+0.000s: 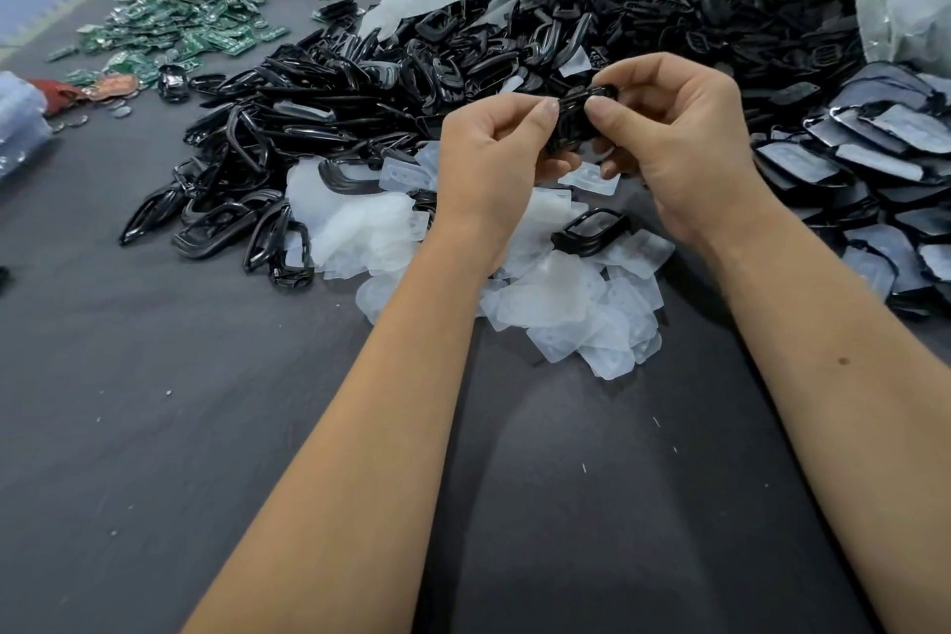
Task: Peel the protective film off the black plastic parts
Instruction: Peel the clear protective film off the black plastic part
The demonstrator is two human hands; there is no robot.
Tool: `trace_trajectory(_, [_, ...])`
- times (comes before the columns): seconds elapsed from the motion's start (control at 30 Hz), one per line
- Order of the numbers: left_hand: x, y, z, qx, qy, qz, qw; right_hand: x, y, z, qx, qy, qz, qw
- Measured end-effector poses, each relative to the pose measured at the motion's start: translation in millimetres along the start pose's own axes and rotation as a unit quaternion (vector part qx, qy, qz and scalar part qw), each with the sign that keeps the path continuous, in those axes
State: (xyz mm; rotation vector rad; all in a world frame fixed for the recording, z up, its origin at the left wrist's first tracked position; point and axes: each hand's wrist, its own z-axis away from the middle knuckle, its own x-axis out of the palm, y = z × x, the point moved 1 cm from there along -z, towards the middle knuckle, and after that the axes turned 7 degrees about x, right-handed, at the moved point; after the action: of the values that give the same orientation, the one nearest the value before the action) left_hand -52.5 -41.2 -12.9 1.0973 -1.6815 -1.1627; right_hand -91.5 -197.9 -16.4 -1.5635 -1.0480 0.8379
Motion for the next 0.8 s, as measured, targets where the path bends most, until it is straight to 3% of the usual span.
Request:
trace_trajectory(0.17, [-1,-1,0,0.018,0.011,-0.003,1.000,2,2,-1,-0.019,0.030,0.032,0.999])
trace_trajectory(0.33, [-4,-4,0,0.072,0.040,-0.109,0.991,4,0,0,-0.042,0.017,0.127,0.991])
trace_trajectory(0.57, [-7,-3,-1,0.086,0.050,-0.142,0.985,3,-1,3,-0.110,0.060,0.277,0.953])
trace_trajectory(0.67, [-14,-3,-4,0.077,0.068,-0.120,0.987,2,-2,2,-0.139,0.055,0.365,0.919])
trace_trajectory(0.8, [-21,-1,-7,0.060,0.092,-0.075,0.991,5,8,1,-0.064,-0.007,0.520,0.852])
